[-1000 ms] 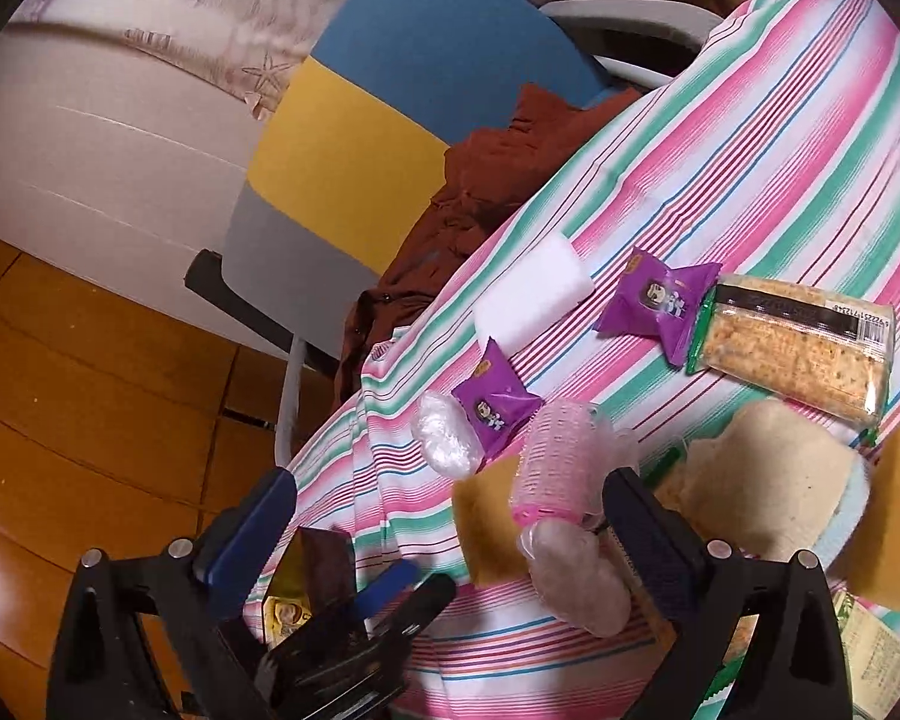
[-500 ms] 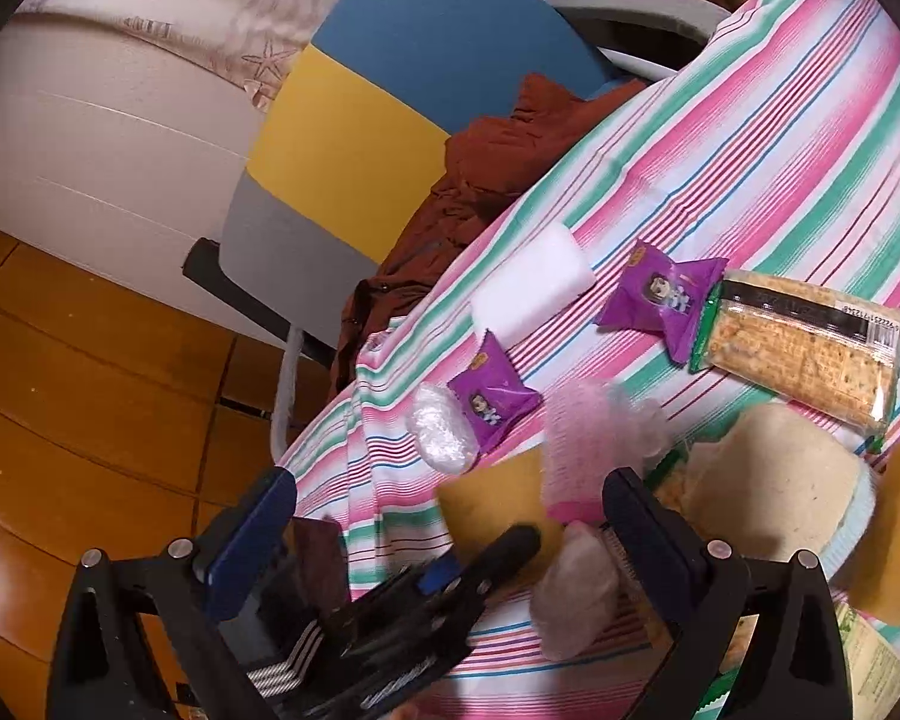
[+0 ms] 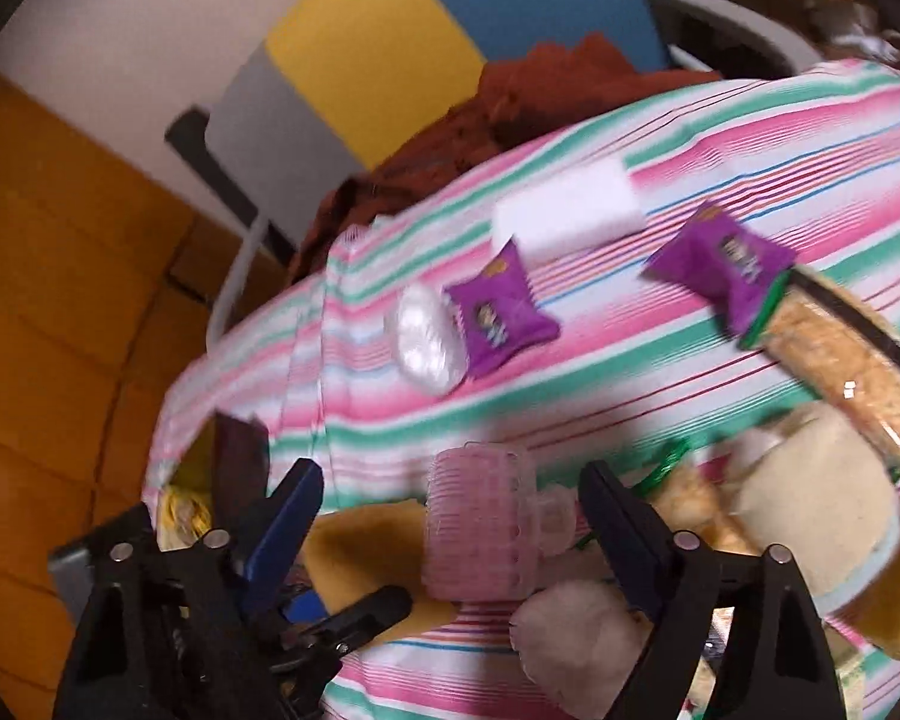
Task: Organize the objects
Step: 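Grasp the yellow sponge with the left tool while the right tool grasps the pink roller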
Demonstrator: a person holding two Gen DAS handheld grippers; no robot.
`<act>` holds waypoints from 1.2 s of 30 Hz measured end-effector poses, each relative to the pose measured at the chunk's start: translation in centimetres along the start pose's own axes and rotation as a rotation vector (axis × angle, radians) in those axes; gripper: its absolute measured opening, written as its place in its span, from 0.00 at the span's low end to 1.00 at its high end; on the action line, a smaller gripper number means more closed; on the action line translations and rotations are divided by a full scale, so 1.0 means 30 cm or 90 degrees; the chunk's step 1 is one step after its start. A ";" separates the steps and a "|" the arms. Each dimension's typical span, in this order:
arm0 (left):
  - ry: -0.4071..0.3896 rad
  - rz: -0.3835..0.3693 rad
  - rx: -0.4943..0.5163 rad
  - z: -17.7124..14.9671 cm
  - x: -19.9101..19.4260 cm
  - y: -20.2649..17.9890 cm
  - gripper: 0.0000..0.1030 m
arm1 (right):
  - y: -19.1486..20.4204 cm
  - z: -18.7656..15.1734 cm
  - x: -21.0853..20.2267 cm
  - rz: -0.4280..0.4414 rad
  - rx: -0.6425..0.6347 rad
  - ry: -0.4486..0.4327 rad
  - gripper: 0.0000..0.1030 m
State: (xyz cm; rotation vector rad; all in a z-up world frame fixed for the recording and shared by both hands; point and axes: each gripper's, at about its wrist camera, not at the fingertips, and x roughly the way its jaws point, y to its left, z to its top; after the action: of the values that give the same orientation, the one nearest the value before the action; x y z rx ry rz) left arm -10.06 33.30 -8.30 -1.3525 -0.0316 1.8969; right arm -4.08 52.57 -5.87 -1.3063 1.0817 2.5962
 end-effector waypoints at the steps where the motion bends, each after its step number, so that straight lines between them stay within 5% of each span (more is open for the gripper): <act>1: -0.001 0.001 -0.001 -0.008 -0.005 0.004 0.31 | 0.004 -0.004 0.015 0.006 -0.003 0.010 0.78; 12: -0.030 0.038 0.053 -0.051 -0.021 -0.024 0.31 | 0.020 0.005 0.101 -0.031 -0.046 0.063 0.65; 15: -0.032 0.039 0.053 -0.054 -0.021 -0.019 0.31 | 0.027 0.003 0.143 -0.062 -0.065 0.094 0.86; 22: -0.036 0.040 0.053 -0.063 -0.021 -0.015 0.31 | 0.010 -0.003 0.155 -0.091 -0.073 0.113 0.57; 29: -0.035 0.046 0.064 -0.081 -0.031 -0.027 0.31 | -0.033 0.019 0.109 -0.133 -0.045 0.077 0.56; 36: -0.044 0.050 0.064 -0.100 -0.071 -0.036 0.30 | -0.006 0.040 0.036 -0.070 -0.045 0.013 0.56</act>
State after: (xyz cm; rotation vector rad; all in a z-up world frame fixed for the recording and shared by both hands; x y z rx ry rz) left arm -6.75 31.55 -7.44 -1.2360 0.0821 1.9833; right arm -5.54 53.14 -6.29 -1.3680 0.9003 2.5688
